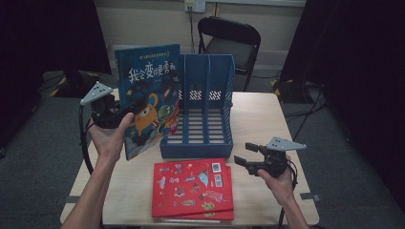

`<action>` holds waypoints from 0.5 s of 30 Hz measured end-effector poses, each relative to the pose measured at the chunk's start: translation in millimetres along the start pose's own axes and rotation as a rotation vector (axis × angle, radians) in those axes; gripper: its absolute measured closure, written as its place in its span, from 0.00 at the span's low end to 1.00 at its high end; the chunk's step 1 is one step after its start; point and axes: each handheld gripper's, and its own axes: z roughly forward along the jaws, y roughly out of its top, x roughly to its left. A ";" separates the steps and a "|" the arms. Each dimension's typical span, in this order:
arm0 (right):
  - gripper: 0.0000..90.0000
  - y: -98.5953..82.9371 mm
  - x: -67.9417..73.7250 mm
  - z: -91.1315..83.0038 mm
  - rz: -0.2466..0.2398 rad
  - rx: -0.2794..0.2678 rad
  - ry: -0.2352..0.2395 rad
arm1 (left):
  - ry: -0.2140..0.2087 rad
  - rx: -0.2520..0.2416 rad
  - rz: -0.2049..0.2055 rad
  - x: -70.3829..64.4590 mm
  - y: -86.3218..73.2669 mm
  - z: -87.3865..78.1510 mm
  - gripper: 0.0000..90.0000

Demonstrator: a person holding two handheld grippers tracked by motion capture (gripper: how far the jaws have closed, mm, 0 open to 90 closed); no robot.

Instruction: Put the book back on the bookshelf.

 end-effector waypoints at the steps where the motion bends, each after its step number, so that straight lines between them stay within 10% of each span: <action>1: 0.29 -0.1 0.1 0.0 -0.001 0.000 0.000 | 0.005 -0.002 0.003 -0.3 0.3 1.5 0.93; 15: 0.29 -1.2 -0.5 -0.1 0.001 0.006 0.003 | 0.088 -0.048 -0.008 -9.1 2.4 30.1 0.93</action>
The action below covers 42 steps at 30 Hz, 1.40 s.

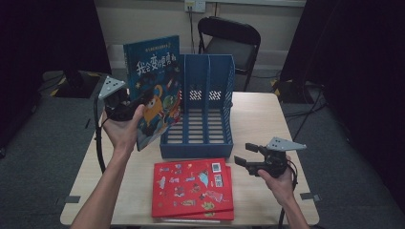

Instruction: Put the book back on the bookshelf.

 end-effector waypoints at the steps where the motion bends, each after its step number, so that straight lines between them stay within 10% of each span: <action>1: 0.29 0.0 0.2 0.0 0.000 0.001 0.001 | 0.005 -0.004 0.005 -0.9 0.0 2.1 0.93; 42: 0.29 -6.2 -3.5 -2.9 -0.001 0.017 0.010 | 0.161 -0.087 0.036 -17.2 -45.3 67.0 0.93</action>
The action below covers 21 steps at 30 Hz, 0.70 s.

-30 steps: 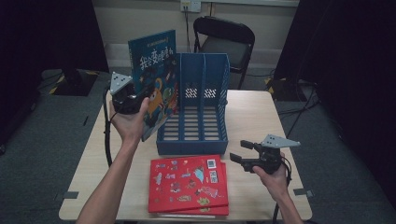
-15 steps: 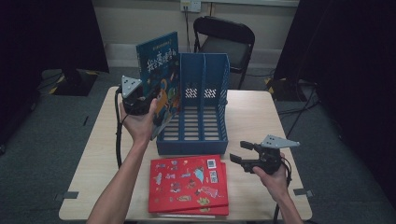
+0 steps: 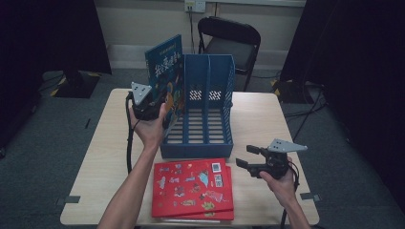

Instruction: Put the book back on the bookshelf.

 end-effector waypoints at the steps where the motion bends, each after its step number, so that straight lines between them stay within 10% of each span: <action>1: 0.29 -0.1 -0.2 0.2 -0.002 0.001 0.000 | 0.007 -0.001 0.000 -1.0 -2.2 1.7 0.93; 21: 0.30 -3.8 -1.4 0.3 0.002 0.017 0.005 | 0.017 -0.053 0.063 -7.7 -23.8 8.1 0.92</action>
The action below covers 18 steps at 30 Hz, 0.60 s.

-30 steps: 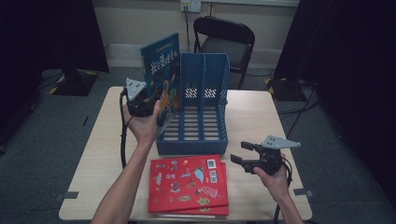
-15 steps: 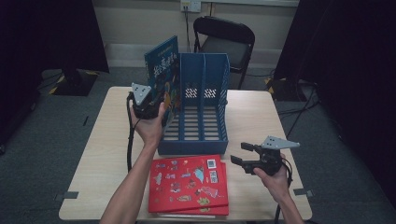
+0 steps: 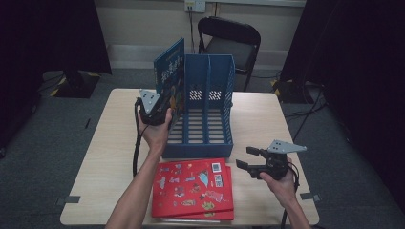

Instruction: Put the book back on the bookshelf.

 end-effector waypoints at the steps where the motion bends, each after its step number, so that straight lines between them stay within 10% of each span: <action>1: 0.30 -0.1 0.0 0.3 -0.001 0.001 0.000 | -0.002 0.001 -0.011 0.3 -1.1 0.2 0.92; 18: 0.30 -0.9 1.5 4.5 -0.004 0.012 0.008 | -0.036 0.085 -0.005 7.4 -33.3 -1.8 0.92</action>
